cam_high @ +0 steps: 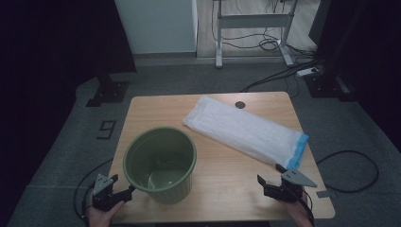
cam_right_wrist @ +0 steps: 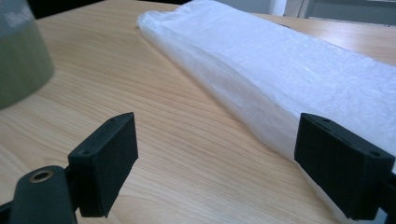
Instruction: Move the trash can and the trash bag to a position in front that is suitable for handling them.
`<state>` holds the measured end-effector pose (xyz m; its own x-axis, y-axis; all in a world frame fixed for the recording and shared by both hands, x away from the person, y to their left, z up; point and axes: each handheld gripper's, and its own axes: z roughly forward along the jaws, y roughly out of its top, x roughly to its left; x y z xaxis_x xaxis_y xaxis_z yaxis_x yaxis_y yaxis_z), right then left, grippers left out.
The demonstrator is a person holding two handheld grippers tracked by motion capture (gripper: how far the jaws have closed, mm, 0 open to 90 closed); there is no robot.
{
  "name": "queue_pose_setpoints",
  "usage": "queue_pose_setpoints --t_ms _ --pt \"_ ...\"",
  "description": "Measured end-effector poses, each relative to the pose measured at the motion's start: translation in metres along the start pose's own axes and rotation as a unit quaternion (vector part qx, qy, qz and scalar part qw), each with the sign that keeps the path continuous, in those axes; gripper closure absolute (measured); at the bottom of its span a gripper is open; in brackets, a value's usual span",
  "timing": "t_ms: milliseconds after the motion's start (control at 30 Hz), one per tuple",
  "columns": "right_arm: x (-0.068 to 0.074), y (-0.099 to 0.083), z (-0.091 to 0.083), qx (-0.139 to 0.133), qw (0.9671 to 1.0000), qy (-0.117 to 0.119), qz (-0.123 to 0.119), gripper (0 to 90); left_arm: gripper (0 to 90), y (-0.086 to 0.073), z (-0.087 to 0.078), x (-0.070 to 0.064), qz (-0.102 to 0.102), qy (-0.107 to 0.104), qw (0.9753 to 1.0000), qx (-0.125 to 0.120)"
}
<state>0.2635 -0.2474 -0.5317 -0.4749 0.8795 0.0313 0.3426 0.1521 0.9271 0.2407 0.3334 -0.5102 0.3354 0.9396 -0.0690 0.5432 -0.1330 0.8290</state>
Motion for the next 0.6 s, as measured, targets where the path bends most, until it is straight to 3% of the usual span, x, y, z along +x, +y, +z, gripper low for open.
queue_pose_setpoints --t_ms 133,267,400,500,600 --pt "-0.003 -0.003 0.0 0.0 0.9999 -0.011 -0.012 13.1 14.9 -0.001 0.001 -0.001 -0.003 0.004 0.9999 -0.013" --pt "-0.007 -0.004 -0.005 -0.015 0.9991 -0.04 0.002 12.9 14.3 -0.001 0.002 -0.001 0.0 0.009 0.9997 -0.024" --pt "-0.01 0.0 -0.008 -0.03 0.9979 -0.056 0.014 13.0 14.6 0.001 -0.007 0.002 -0.001 -0.014 0.999 -0.043" --pt "-0.009 -0.001 -0.009 -0.03 0.9976 -0.061 0.011 13.0 14.6 0.003 -0.016 0.006 -0.015 -0.038 0.9963 -0.076" --pt "-0.008 -0.002 -0.009 -0.027 0.9979 -0.059 0.008 13.0 14.7 0.005 -0.021 0.006 -0.008 -0.049 0.9947 -0.09"
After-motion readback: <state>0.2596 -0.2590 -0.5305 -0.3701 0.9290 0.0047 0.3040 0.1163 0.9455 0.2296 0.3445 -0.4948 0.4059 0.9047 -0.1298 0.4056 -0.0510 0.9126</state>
